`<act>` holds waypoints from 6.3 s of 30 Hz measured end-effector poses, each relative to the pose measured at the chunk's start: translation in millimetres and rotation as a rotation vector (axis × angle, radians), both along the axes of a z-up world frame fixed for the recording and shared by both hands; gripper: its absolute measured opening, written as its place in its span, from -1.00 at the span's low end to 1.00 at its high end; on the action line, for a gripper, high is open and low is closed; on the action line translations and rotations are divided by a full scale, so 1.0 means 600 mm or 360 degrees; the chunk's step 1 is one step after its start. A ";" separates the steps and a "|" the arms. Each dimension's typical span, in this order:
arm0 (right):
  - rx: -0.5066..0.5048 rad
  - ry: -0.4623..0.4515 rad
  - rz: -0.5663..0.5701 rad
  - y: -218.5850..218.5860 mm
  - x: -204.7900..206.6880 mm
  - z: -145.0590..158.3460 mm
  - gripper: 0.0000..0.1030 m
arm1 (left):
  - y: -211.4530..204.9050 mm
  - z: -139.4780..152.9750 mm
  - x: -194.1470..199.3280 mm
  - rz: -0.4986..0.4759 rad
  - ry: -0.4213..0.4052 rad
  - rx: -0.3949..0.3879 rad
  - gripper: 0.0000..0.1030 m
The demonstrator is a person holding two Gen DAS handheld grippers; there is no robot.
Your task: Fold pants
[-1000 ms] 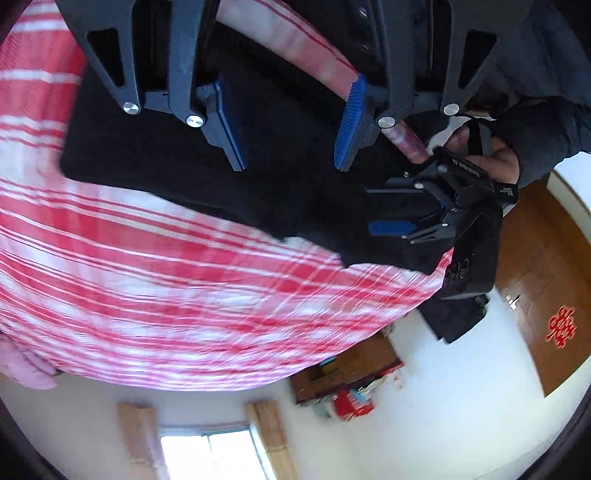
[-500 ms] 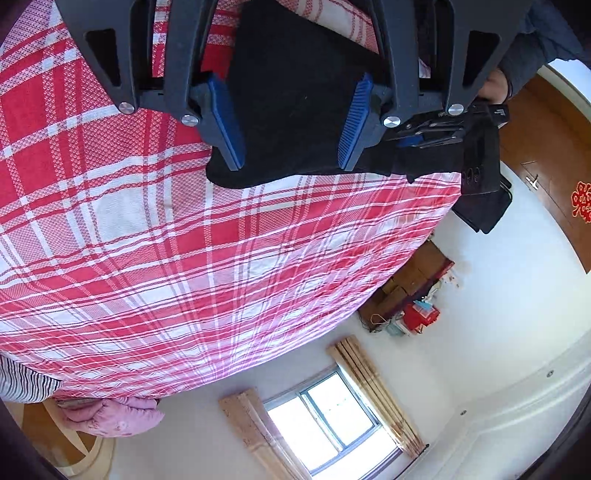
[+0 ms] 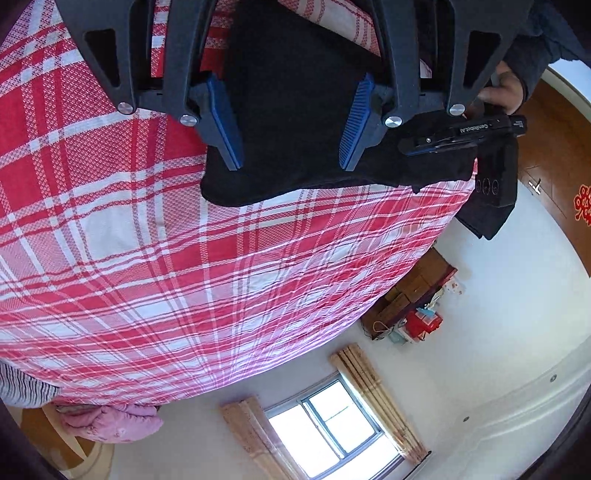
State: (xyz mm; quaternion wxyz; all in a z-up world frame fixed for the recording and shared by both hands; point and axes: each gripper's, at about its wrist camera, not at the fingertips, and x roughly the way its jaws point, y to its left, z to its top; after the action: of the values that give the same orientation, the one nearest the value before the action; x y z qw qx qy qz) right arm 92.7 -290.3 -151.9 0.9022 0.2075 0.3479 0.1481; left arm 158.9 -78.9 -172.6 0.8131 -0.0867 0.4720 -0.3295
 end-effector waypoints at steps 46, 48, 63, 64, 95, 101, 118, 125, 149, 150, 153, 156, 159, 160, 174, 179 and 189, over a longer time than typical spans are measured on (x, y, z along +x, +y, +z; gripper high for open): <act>0.0316 -0.0022 0.0171 -0.078 -0.036 0.001 0.35 | 0.284 0.080 -0.009 0.0566 -0.0340 0.0401 0.43; 0.0399 -0.0019 0.0047 -0.104 -0.034 -0.009 0.37 | 0.364 0.080 -0.012 0.0773 -0.0356 0.0472 0.43; 0.0289 -0.0011 -0.0028 -0.078 -0.037 -0.020 0.37 | 0.488 0.008 -0.011 0.0888 -0.0194 0.0475 0.20; 0.0266 -0.0012 -0.0018 -0.072 -0.037 -0.020 0.37 | 0.482 0.009 -0.013 0.0866 -0.0180 0.0471 0.16; 0.0211 -0.0031 -0.0095 -0.054 -0.037 -0.026 0.37 | 0.329 0.200 -0.057 0.0443 -0.0366 -0.0294 -0.61; 0.0227 -0.0051 -0.0136 -0.060 -0.044 -0.020 0.37 | 0.202 0.236 -0.037 0.0219 -0.0376 -0.0289 -0.61; 0.0272 -0.0075 -0.0254 -0.086 -0.052 -0.017 0.37 | -0.094 0.161 0.002 -0.0196 -0.0162 0.0029 -0.61; 0.0267 -0.0075 -0.0260 -0.086 -0.049 -0.019 0.37 | -0.169 0.125 0.003 -0.0252 -0.0146 0.0167 -0.61; 0.0011 -0.0004 0.0061 0.044 -0.039 0.010 0.37 | -0.011 0.095 -0.022 0.0159 -0.0468 0.0299 0.34; -0.0003 0.0026 0.0083 0.054 -0.033 0.005 0.30 | -0.006 0.090 -0.020 0.0184 -0.0468 0.0305 0.34; -0.0072 0.0124 0.0171 0.081 -0.021 -0.015 -0.32 | 0.005 0.079 -0.014 0.0216 -0.0432 0.0283 0.34; -0.0173 0.0092 0.0145 0.085 -0.034 -0.006 -0.69 | 0.004 0.073 -0.015 0.0211 -0.0448 0.0298 0.34; -0.0132 0.0043 0.0108 0.066 -0.059 0.013 -0.71 | -0.005 0.069 -0.019 0.0211 -0.0494 0.0378 0.35; -0.0134 0.0037 0.0085 0.058 -0.071 0.017 -0.71 | -0.007 0.068 -0.019 0.0219 -0.0509 0.0407 0.39; -0.0255 -0.0100 -0.0072 0.025 -0.072 0.073 -0.09 | 0.001 0.028 -0.004 0.0261 -0.0484 0.0464 0.93; -0.0179 -0.0114 0.0202 0.098 -0.010 0.065 0.06 | -0.006 0.034 -0.010 0.0259 -0.0516 0.0484 0.93; 0.0332 0.0256 0.0112 0.008 0.053 -0.048 -0.21 | 0.017 0.002 0.009 0.0259 -0.0380 0.0406 1.00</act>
State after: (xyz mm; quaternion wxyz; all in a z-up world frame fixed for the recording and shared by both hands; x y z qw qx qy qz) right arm 124.3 -285.6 -180.5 0.8391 0.2990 0.4089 0.1981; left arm 164.3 -68.6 -171.6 0.8917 0.0188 0.4015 -0.2082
